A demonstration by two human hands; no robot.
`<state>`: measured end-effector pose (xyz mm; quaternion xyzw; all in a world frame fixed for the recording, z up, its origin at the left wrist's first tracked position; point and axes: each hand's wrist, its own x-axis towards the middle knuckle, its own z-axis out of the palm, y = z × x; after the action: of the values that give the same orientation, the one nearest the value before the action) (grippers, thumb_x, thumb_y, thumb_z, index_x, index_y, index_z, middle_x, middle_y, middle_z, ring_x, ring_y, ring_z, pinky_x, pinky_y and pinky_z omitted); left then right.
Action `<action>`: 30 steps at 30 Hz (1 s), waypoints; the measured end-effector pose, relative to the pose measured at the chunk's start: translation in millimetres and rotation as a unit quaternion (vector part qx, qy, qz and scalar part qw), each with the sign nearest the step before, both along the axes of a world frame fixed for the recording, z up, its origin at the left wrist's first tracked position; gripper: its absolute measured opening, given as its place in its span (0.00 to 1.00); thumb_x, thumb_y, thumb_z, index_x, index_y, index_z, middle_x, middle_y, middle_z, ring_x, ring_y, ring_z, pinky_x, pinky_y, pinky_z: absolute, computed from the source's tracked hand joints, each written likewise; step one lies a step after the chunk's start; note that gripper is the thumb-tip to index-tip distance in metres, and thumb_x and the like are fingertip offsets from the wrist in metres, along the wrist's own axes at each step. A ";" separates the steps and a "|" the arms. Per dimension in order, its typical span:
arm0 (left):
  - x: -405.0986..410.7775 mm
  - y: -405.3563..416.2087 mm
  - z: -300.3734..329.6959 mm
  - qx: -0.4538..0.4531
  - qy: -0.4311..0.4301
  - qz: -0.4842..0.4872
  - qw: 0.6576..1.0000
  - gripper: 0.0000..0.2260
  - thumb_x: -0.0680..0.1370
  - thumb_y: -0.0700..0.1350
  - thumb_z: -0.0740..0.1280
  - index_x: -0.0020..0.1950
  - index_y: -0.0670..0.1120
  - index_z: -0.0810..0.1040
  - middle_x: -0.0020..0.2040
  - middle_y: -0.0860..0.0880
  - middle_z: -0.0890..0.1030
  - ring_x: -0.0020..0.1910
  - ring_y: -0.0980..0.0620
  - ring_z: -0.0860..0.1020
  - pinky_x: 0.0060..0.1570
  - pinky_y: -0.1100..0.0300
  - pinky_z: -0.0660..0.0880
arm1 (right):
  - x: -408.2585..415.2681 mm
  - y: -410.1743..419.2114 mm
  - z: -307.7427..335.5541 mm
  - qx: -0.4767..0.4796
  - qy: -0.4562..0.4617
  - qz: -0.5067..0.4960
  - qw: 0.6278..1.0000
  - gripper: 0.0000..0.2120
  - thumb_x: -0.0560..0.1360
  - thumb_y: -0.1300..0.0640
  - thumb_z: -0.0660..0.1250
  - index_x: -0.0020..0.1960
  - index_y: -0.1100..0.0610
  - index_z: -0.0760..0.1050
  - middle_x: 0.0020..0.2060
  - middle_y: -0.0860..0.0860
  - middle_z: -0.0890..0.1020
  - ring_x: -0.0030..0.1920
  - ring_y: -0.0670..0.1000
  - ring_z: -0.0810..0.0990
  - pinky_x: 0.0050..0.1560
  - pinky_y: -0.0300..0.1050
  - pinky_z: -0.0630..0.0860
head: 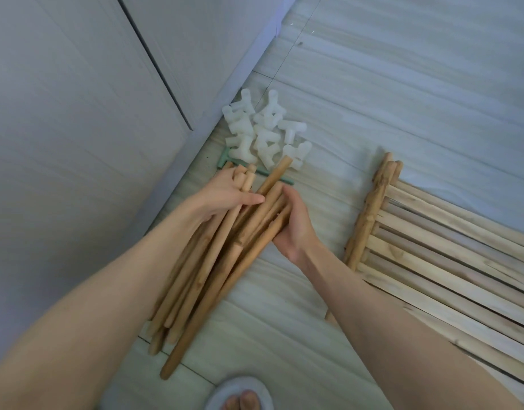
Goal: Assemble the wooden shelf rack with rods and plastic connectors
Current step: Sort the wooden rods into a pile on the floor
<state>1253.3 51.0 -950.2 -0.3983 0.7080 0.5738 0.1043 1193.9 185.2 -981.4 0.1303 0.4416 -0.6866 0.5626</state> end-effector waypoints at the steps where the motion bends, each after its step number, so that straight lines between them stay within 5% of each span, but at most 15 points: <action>1: 1.9 -1.5 -0.7 0.007 0.007 -0.003 1.000 0.14 0.69 0.42 0.76 0.45 0.50 0.72 0.41 0.53 0.77 0.41 0.55 0.75 0.47 0.57 0.72 | -0.2 -0.3 -1.9 0.006 0.010 0.003 1.000 0.24 0.81 0.49 0.51 0.44 0.58 0.83 0.41 0.54 0.85 0.43 0.49 0.84 0.40 0.41 0.80; 7: 4.9 -0.5 -4.3 -0.023 0.026 -0.048 0.998 0.18 0.66 0.41 0.77 0.47 0.52 0.72 0.43 0.57 0.76 0.43 0.60 0.75 0.45 0.67 0.71 | 5.6 -8.1 -5.6 0.056 0.070 -0.012 0.996 0.11 0.81 0.56 0.56 0.51 0.59 0.76 0.43 0.53 0.84 0.43 0.50 0.83 0.47 0.46 0.79; 10: 4.3 3.1 -13.4 -0.081 0.009 -0.097 0.992 0.19 0.65 0.42 0.77 0.47 0.51 0.70 0.45 0.52 0.78 0.47 0.53 0.77 0.51 0.56 0.75 | 7.3 -12.2 -3.5 0.066 0.067 -0.027 0.995 0.06 0.80 0.60 0.60 0.55 0.60 0.70 0.42 0.54 0.80 0.40 0.50 0.79 0.46 0.49 0.78; 16: 2.8 4.0 -17.0 -0.151 -0.033 -0.112 0.982 0.20 0.66 0.41 0.75 0.50 0.51 0.68 0.47 0.51 0.76 0.51 0.47 0.77 0.50 0.54 0.74 | 7.2 -12.4 -3.2 0.092 0.041 -0.045 0.994 0.13 0.81 0.58 0.58 0.63 0.63 0.69 0.47 0.58 0.78 0.48 0.55 0.78 0.61 0.59 0.73; 20: 4.8 -6.8 -2.2 -0.154 0.002 -0.064 0.986 0.19 0.67 0.42 0.75 0.51 0.48 0.70 0.46 0.52 0.76 0.46 0.51 0.75 0.42 0.60 0.69 | 0.2 -4.2 -3.5 0.111 0.017 -0.088 0.990 0.18 0.81 0.53 0.58 0.66 0.63 0.69 0.55 0.58 0.78 0.54 0.55 0.78 0.60 0.52 0.75; 24: 1.4 -19.7 29.6 -0.179 0.038 -0.028 0.983 0.18 0.68 0.41 0.73 0.51 0.50 0.69 0.48 0.50 0.77 0.47 0.50 0.76 0.48 0.56 0.73 | 3.6 9.5 0.5 0.095 0.016 -0.077 0.992 0.15 0.81 0.54 0.58 0.64 0.60 0.73 0.56 0.55 0.78 0.58 0.52 0.76 0.61 0.49 0.74; 30: -17.5 -6.5 85.1 -0.266 0.101 -0.059 0.957 0.16 0.69 0.43 0.71 0.50 0.49 0.67 0.46 0.50 0.77 0.46 0.48 0.75 0.41 0.56 0.70 | 12.6 27.8 19.1 0.154 0.061 0.008 0.986 0.20 0.81 0.52 0.56 0.71 0.56 0.62 0.71 0.50 0.66 0.71 0.51 0.62 0.72 0.54 0.56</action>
<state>1235.8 44.5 -865.1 -0.3087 0.8643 0.3947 -0.0441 1206.5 212.9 -962.3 0.1695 0.5767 -0.6125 0.5134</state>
